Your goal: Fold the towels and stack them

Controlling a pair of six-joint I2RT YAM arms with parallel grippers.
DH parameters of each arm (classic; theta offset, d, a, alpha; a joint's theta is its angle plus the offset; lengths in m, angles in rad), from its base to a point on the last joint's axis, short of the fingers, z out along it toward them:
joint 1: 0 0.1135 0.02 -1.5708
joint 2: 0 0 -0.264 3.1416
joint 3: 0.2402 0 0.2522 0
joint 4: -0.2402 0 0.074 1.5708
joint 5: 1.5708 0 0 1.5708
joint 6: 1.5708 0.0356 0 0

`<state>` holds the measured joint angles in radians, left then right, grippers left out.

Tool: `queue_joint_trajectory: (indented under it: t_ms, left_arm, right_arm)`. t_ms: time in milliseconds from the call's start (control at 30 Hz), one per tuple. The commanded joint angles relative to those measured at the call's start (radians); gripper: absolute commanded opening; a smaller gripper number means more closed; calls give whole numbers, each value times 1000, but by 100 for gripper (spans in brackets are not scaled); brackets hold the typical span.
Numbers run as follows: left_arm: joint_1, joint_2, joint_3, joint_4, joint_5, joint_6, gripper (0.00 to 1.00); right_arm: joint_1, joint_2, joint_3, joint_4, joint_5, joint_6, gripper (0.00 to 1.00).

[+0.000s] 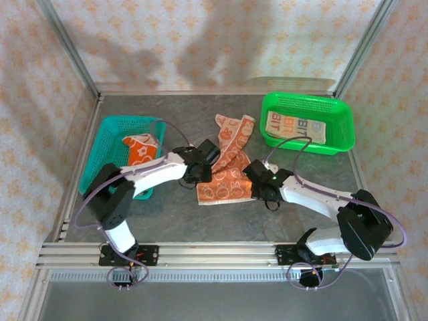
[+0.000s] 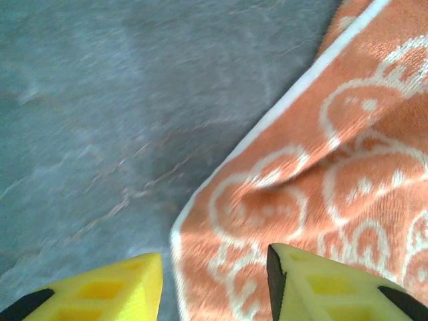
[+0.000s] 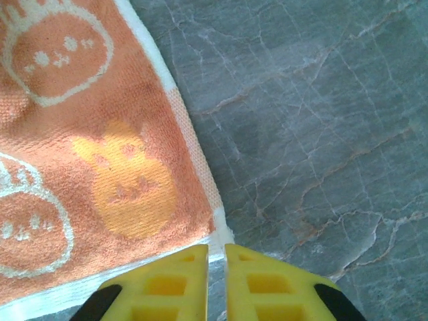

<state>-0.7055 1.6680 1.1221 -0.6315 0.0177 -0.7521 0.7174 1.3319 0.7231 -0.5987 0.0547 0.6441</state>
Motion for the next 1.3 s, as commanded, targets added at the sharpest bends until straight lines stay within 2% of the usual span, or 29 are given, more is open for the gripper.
queue_joint_trajectory:
  t_ms: [0, 133, 433, 567, 1100, 1200, 1267]
  left_arm:
    - [-22, -101, -123, 11, -12, -100, 45]
    - [-60, -165, -241, 69, 18, -177, 45]
    - [-144, -179, -351, 162, 37, -272, 45]
    - [-156, -174, -334, 167, 29, -270, 45]
    - [-161, -78, -270, 179, 5, -239, 41]
    - [-161, -57, -263, 179, -1, -236, 39]
    - [-161, -48, -263, 184, 0, -233, 33]
  right_arm:
    - [7, -7, -16, 34, -6, -32, 20]
    - [6, 9, -20, 45, -13, -44, 28]
    - [5, 46, -36, 73, -30, -90, 33]
    - [3, 51, -37, 83, -41, -105, 37]
    - [-12, 81, -39, 103, -56, -132, 37]
    - [-13, 73, -29, 86, -44, -133, 37]
    - [-15, 58, -18, 70, -42, -136, 37]
